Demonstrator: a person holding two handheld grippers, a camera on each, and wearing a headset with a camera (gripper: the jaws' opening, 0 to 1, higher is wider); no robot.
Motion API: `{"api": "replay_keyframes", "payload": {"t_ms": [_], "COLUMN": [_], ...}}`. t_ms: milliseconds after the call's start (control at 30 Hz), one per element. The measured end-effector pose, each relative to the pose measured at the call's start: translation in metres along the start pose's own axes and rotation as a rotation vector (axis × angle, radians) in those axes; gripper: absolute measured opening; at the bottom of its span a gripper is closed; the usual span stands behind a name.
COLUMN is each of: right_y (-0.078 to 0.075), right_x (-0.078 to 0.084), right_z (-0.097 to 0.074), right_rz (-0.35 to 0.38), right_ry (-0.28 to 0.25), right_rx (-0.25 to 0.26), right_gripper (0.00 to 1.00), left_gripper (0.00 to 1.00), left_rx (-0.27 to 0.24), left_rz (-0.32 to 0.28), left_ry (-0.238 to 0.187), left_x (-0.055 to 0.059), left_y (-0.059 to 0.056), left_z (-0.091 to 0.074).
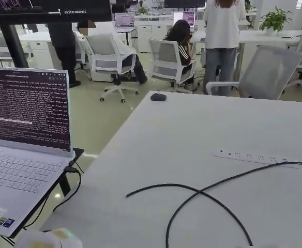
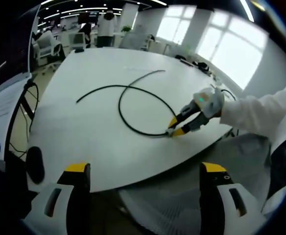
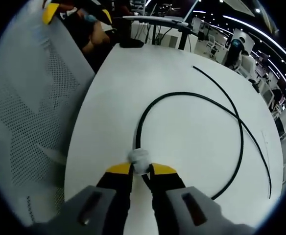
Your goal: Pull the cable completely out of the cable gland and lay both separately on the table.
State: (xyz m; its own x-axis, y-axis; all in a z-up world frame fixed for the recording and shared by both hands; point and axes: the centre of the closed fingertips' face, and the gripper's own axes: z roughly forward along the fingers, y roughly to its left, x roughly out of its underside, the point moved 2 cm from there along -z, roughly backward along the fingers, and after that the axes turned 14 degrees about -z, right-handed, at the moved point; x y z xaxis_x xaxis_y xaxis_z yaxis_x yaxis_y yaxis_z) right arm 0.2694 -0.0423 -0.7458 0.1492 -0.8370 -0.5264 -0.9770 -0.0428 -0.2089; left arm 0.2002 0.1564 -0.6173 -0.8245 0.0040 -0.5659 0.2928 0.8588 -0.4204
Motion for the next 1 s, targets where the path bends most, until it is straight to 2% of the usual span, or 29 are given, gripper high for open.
{"api": "replay_keyframes", "payload": {"t_ms": [200,300,433,667,833,1000], "right_y": [0.0,-0.001,-0.005,-0.009,-0.01,-0.011], "right_x": [0.002,0.001,-0.002,-0.012,-0.021,-0.032], "right_z": [-0.004,-0.011,-0.022,-0.045,-0.062,-0.076], "right_rz": [0.028,0.052,0.058,0.12,0.118,0.109], "right_ry": [0.01,0.013,-0.007,-0.05,-0.073,-0.092], "right_rx": [0.003,0.009,0.044,0.089,0.123,0.151], "right_gripper": [0.12,0.12,0.12,0.12,0.11,0.11], "left_gripper": [0.92,0.91,0.87,0.83,0.81,0.81], "left_rx": [0.008,0.016,0.029,0.067,0.11,0.125], "left_rz": [0.013,0.022,0.036,0.039,0.027,0.044], "left_ry": [-0.001,-0.002,-0.006,-0.044,-0.077,-0.072], "left_x": [-0.003,-0.005,-0.008,-0.02,-0.031,-0.035], "left_y": [-0.003,-0.005,-0.008,-0.016,-0.023,-0.027], "left_z": [0.002,0.003,0.005,0.006,0.007,0.009]}}
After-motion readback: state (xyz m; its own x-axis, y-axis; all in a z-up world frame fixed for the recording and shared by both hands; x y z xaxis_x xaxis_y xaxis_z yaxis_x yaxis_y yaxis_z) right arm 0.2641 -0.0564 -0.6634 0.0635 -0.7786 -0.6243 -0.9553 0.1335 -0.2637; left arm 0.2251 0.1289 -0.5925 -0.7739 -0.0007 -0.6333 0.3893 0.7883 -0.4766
